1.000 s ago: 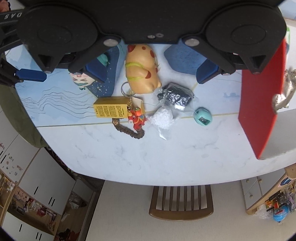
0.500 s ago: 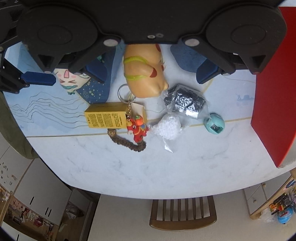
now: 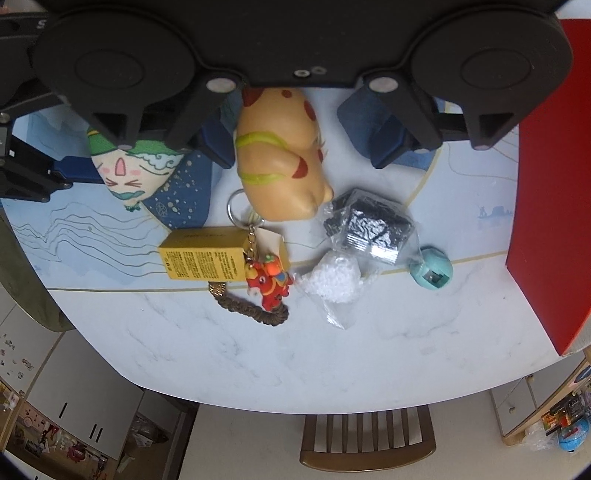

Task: Organize objects
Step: 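Grasp the green cartoon plush with the right tool while the left tool grasps the yellow squishy toy, then carry the plush and squishy toy over the cardboard box with both tools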

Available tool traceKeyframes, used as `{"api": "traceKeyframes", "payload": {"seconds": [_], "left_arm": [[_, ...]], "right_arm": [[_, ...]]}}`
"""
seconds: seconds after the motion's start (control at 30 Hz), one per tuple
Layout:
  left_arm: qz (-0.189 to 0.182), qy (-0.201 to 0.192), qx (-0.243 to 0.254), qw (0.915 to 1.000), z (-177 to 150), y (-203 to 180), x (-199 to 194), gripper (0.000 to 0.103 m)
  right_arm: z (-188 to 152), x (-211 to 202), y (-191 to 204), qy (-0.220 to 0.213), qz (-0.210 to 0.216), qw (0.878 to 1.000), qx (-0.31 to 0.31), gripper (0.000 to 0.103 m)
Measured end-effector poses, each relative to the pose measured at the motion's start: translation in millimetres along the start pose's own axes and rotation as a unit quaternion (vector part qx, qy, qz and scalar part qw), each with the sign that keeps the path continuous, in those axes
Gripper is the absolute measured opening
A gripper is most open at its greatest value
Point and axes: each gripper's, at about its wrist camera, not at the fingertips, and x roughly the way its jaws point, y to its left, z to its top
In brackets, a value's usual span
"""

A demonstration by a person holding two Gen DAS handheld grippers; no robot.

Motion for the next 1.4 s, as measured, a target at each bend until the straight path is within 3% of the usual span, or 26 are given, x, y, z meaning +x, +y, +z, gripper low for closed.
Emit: {"api": "traceKeyframes", "payload": {"seconds": [0.3, 0.83, 1.4], "left_arm": [[-0.02, 0.0, 0.009, 0.9998, -3, -6, -6, 0.047], [-0.028, -0.023, -0.017, 0.9992, -14, -3, -49, 0.045], [-0.038, -0.023, -0.037, 0.9983, -22, 30, -114, 0.045]], "right_arm": [[-4, -6, 2, -0.011, -0.009, 1.0, 0.001, 0.056], [-1, -47, 18, -0.05, 0.005, 0.999, 0.019, 0.051], [21, -111, 69, -0.065, 0.008, 0.998, -0.005, 0.051]]}}
